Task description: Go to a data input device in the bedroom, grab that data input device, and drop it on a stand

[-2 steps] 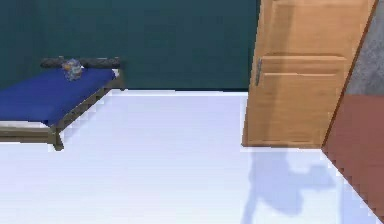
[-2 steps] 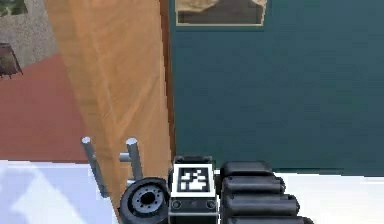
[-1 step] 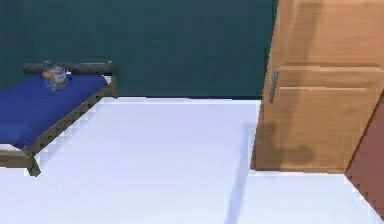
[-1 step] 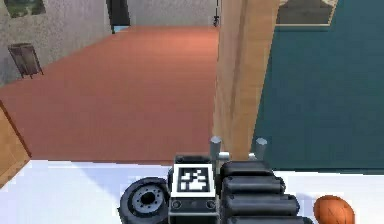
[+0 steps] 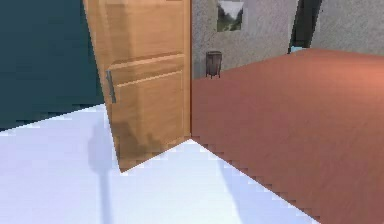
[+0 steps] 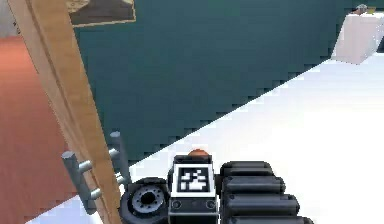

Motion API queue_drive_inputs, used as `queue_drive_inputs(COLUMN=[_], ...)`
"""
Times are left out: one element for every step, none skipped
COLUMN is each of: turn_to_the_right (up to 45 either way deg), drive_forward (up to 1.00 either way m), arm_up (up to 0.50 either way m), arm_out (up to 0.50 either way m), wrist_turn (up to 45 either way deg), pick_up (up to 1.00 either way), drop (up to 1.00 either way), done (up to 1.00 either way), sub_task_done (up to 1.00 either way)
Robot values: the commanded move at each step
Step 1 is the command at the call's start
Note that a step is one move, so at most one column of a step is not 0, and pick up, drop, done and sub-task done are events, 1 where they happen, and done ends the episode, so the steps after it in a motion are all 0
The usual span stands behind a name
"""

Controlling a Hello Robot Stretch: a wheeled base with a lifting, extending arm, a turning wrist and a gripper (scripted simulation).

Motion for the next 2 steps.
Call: queue_drive_inputs(turn_to_the_right=[0.0, 45.0], drive_forward=[0.55, 0.0], arm_up=[0.0, 0.0], arm_out=[0.0, 0.0], wrist_turn=[0.0, 0.0], pick_up=[0.0, 0.0], drop=[0.0, 0.0], done=[0.0, 0.0], sub_task_done=[0.0, 0.0])
